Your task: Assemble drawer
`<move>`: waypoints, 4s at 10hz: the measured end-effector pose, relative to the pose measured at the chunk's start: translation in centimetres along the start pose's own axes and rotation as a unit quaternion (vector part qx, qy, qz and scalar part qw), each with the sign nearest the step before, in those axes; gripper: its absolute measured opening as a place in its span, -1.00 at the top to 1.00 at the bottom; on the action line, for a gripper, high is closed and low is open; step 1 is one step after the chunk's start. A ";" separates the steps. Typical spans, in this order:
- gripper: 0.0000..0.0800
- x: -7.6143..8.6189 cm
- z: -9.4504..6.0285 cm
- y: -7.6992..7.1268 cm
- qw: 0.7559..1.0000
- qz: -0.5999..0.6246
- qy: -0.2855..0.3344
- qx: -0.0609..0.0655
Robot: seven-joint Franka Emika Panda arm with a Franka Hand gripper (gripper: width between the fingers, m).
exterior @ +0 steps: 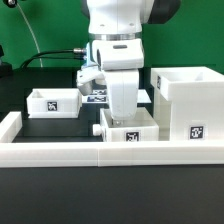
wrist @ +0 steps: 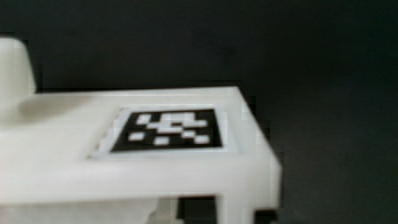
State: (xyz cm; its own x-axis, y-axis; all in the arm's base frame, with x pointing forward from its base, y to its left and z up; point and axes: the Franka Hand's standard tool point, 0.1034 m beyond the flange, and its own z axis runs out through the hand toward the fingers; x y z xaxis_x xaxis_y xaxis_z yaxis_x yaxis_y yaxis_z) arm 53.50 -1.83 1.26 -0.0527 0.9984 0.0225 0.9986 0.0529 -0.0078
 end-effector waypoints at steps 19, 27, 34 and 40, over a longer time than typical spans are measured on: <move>0.89 1.5 0.3 1.0 0.999 0.053 0.002 -0.001; 0.89 1.8 -0.4 1.1 0.997 0.071 -0.002 0.019; 0.89 2.0 -0.4 0.7 0.997 0.070 -0.002 0.025; 0.89 1.9 -0.4 0.7 0.997 0.077 -0.001 0.012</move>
Offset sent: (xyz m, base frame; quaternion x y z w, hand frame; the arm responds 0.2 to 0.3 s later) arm 0.0076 0.0193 -0.0036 0.0112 0.0066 0.0169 0.9998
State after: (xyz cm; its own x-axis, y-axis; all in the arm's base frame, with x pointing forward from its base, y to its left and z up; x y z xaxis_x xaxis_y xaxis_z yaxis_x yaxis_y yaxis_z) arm 54.15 0.12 1.69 0.1009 0.9947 0.0174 0.9944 -0.1003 -0.0344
